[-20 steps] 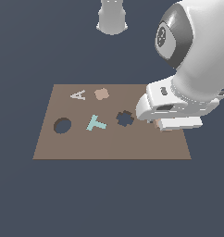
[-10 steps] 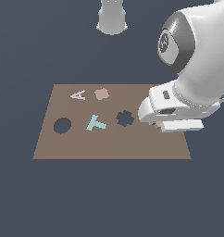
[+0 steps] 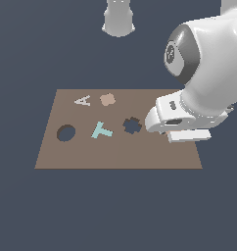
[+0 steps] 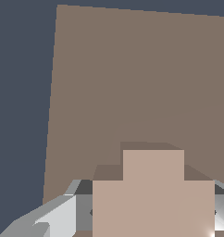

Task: Insert a designated object into the corresponding slot on a board.

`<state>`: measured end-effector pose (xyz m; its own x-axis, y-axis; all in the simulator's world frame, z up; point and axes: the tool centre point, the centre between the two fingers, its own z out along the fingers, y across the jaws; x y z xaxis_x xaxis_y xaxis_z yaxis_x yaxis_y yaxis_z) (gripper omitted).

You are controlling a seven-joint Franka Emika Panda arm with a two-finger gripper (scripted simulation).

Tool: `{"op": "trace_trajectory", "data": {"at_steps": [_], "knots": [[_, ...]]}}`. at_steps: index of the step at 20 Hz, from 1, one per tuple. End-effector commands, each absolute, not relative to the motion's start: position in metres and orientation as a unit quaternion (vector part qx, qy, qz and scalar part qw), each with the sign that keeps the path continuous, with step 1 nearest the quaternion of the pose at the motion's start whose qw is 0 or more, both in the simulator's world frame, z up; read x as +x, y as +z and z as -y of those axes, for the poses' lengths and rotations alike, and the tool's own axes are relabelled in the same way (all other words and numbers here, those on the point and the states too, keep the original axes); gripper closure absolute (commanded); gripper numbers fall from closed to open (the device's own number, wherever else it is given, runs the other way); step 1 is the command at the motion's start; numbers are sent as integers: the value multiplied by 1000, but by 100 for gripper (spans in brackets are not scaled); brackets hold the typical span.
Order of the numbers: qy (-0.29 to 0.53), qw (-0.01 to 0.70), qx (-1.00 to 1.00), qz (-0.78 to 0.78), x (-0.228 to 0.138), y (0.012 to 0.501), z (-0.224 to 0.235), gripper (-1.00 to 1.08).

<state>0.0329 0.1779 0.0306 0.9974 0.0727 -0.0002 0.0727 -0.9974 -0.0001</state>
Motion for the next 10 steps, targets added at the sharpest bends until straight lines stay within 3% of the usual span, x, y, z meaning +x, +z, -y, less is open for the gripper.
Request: {"op": "trace_trajectory", "data": {"at_steps": [1,10], "knots": [[0,0,-999,36,33,30,-178,108],[0,0,-999,33,33,31,-176,108]]}}
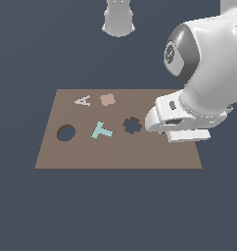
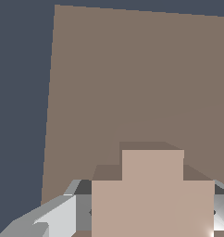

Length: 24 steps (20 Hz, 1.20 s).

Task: Insert a designated object into the corresponding slot on a board.

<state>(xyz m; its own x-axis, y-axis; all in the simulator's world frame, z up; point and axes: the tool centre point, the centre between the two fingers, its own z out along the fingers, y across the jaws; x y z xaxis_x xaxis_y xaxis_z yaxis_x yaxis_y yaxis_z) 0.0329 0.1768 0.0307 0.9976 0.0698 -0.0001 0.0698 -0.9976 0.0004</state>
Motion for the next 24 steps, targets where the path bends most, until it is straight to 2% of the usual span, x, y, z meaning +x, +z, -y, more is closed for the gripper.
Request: {"op": "trace_trajectory", "data": {"at_steps": [1,7,17,24], "knots": [[0,0,1000,-29,33,31,-174,108],[0,0,1000,24,34,33,-146,108],[0,0,984,176,19,39,-69,108],[0,0,976,218,9,41,-48,108]]}}
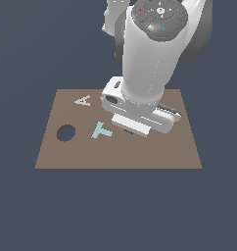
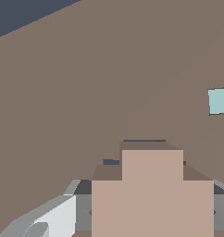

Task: Insert a designated object into the corresponding slot on a board.

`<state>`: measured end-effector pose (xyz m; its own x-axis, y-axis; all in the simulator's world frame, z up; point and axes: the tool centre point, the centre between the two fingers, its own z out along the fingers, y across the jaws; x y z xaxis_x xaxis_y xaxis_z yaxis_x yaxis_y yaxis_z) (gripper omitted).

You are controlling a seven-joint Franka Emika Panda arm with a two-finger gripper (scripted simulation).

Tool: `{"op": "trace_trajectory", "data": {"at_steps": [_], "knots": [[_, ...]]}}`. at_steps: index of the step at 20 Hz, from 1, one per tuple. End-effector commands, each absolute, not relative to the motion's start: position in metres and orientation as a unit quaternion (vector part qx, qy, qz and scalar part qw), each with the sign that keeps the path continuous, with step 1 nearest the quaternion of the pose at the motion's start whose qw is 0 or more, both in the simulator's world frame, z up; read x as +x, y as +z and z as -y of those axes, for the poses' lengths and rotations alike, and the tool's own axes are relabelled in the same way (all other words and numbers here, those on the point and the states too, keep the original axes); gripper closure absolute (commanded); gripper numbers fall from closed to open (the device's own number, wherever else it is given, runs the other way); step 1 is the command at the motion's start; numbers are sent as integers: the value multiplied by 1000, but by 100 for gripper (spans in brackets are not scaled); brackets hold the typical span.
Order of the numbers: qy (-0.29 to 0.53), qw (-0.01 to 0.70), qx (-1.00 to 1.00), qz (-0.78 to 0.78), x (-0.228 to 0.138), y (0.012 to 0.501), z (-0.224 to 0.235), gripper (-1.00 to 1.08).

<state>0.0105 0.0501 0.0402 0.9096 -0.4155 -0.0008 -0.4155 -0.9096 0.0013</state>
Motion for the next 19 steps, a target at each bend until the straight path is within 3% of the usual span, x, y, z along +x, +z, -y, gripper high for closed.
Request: {"op": "trace_trajectory", "data": {"at_steps": [1,9,10,19], "knots": [[0,0,976,219,9,41,-48,108],[-1,0,976,219,8,31,-47,108],[-1,0,976,219,8,31,-47,-92],[-1,0,976,219,8,31,-47,-92]]}}
